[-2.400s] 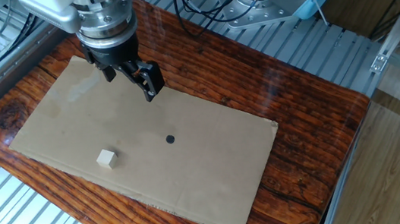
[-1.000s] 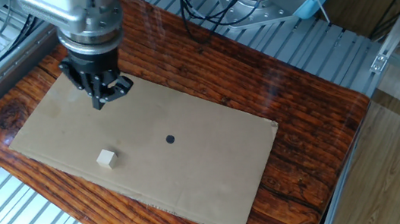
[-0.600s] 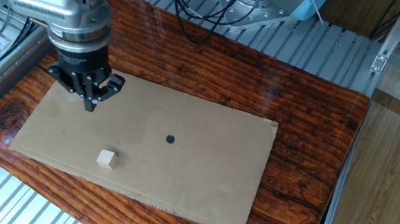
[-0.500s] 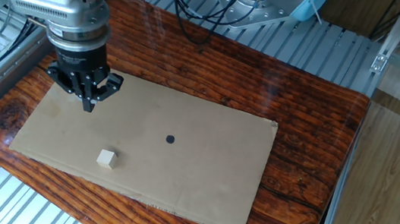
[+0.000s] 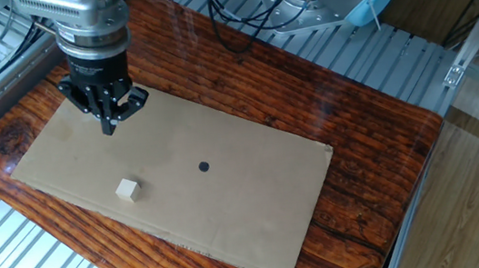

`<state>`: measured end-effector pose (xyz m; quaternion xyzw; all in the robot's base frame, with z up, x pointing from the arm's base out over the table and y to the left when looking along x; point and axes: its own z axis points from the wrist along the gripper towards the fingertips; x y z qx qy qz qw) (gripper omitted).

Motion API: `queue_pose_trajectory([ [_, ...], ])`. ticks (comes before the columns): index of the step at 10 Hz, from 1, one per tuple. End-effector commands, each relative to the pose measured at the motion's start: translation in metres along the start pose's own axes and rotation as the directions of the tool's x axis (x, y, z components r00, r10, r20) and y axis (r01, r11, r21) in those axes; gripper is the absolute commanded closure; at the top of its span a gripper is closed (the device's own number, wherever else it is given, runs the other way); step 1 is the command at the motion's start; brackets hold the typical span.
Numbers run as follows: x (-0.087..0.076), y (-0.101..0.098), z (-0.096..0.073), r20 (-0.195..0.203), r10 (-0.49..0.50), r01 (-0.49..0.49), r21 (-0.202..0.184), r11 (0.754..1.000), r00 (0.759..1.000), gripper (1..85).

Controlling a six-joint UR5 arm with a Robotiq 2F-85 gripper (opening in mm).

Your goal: Pick up one small block

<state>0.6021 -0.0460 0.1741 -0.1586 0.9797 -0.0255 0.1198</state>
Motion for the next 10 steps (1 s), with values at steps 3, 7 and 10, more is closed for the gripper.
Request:
queue_pose_trajectory([
  [3, 0.041, 0.000, -0.004, -0.151, 0.173, -0.172, 0.019, 0.985, 0.973, 84.3],
  [7, 0.035, -0.003, 0.085, -0.119, 0.147, -0.152, -0.029, 0.988, 0.982, 82.0],
  [10, 0.019, 0.013, 0.086, -0.081, 0.143, -0.155, -0.168, 0.974, 0.986, 10.7],
])
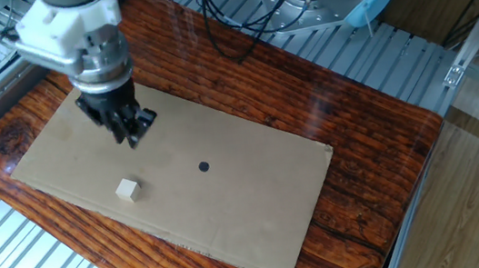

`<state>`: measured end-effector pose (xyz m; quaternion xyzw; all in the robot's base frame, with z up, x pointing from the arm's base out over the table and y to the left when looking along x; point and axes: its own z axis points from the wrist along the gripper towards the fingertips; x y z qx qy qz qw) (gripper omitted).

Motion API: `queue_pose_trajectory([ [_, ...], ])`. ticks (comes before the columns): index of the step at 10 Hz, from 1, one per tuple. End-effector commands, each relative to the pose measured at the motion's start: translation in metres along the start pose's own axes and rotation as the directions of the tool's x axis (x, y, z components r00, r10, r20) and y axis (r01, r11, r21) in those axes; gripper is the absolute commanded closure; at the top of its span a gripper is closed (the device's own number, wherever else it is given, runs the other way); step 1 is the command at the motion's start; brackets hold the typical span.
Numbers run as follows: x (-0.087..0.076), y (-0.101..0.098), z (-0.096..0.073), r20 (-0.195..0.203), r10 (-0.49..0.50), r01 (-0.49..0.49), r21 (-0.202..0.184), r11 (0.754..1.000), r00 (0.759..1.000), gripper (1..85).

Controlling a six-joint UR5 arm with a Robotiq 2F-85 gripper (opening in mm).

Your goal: Pick up one small block

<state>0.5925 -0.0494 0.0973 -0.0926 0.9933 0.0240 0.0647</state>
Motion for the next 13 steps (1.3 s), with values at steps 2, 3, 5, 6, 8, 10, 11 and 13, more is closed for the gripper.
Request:
queue_pose_trajectory([
  [2, -0.026, 0.003, 0.024, 0.034, -0.010, 0.011, -0.039, 0.999, 0.999, 9.7],
  [3, -0.038, 0.006, 0.032, 0.042, -0.017, 0.018, -0.037, 0.999, 0.999, 11.0],
  [5, -0.054, 0.007, 0.048, 0.028, -0.055, 0.055, 0.010, 0.998, 0.998, 14.7],
  [6, -0.058, 0.004, 0.053, 0.014, -0.059, 0.058, 0.045, 0.997, 0.998, 17.3],
  [8, -0.063, 0.002, 0.067, 0.010, -0.072, 0.071, 0.062, 0.996, 0.997, 24.7],
  [10, -0.066, 0.006, 0.074, 0.016, -0.067, 0.066, 0.044, 0.997, 0.998, 24.7],
  [11, -0.065, 0.004, 0.074, 0.011, -0.072, 0.071, 0.050, 0.996, 0.997, 24.3],
  [13, -0.061, 0.001, 0.078, -0.008, -0.071, 0.072, 0.051, 0.996, 0.997, 25.3],
])
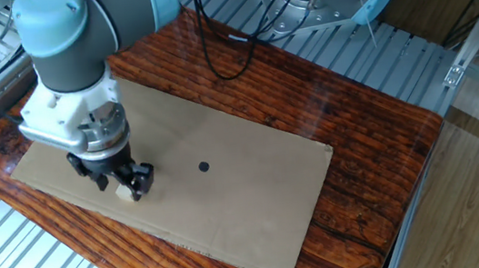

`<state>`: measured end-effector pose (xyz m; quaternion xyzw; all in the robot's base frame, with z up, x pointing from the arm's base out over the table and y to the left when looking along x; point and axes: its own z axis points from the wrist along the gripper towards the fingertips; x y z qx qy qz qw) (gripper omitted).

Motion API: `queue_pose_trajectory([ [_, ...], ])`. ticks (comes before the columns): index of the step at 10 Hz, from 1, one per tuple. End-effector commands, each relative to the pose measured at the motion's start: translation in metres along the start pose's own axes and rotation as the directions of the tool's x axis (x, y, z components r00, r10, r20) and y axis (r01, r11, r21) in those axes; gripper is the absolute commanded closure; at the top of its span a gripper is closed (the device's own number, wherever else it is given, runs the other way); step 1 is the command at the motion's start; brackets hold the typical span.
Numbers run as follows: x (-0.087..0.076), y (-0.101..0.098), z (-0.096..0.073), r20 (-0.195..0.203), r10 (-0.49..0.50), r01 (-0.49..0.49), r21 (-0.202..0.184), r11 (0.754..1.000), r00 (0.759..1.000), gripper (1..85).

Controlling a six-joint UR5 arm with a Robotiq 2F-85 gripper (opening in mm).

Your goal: Pick up one small block

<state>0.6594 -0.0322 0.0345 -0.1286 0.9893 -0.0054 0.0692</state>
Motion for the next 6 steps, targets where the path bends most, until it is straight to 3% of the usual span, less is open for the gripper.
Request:
queue_pose_trajectory([
  [1, -0.0011, -0.0005, 0.0081, -0.008, 0.008, -0.008, -0.006, 1.000, 1.000, 27.3],
  [4, 0.0015, 0.0044, 0.0116, -0.019, 0.027, -0.027, -0.026, 0.999, 0.999, 38.7],
  [6, 0.0050, 0.0065, 0.0126, -0.031, 0.042, -0.043, -0.035, 0.998, 0.999, 53.7],
])
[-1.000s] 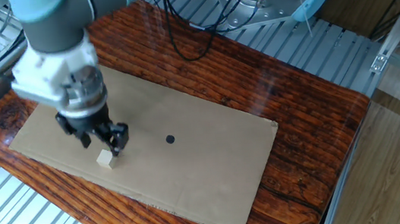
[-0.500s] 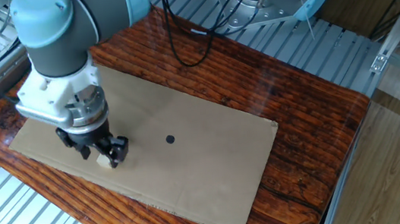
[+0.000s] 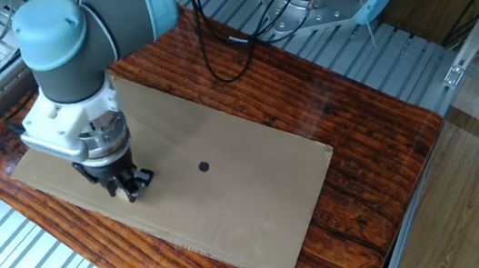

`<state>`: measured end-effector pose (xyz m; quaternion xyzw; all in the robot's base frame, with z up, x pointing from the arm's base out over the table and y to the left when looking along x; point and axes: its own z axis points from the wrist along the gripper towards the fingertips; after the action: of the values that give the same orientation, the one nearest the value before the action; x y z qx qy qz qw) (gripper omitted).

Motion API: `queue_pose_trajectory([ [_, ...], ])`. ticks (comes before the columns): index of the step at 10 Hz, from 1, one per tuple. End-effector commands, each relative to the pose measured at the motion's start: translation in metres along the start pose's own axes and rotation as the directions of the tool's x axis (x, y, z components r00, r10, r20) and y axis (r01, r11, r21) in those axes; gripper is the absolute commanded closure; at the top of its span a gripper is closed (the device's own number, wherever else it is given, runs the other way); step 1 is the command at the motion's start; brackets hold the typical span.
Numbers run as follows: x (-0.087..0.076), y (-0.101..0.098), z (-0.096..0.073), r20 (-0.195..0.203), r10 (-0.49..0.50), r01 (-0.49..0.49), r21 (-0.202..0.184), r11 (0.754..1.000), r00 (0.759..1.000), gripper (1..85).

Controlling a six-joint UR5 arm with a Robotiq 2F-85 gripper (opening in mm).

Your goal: Pick up one small block

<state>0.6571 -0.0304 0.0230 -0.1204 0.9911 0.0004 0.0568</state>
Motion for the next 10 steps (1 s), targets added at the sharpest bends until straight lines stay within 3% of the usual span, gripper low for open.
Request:
queue_pose_trajectory([
  [1, 0.004, 0.003, 0.001, -0.016, 0.032, -0.033, -0.018, 0.999, 0.999, 67.3],
  [2, 0.008, -0.002, -0.006, -0.032, 0.035, -0.035, -0.013, 0.999, 0.999, 76.7],
  [4, 0.016, -0.007, -0.048, -0.063, 0.031, -0.034, -0.049, 0.998, 0.998, 80.7],
  [5, 0.019, -0.010, -0.066, -0.059, 0.042, -0.045, -0.046, 0.998, 0.997, 84.3],
  [8, 0.021, -0.009, -0.098, -0.001, 0.065, -0.065, -0.037, 0.997, 0.998, 84.3],
  [10, 0.020, -0.008, -0.106, 0.023, 0.079, -0.078, -0.040, 0.996, 0.997, 84.3],
])
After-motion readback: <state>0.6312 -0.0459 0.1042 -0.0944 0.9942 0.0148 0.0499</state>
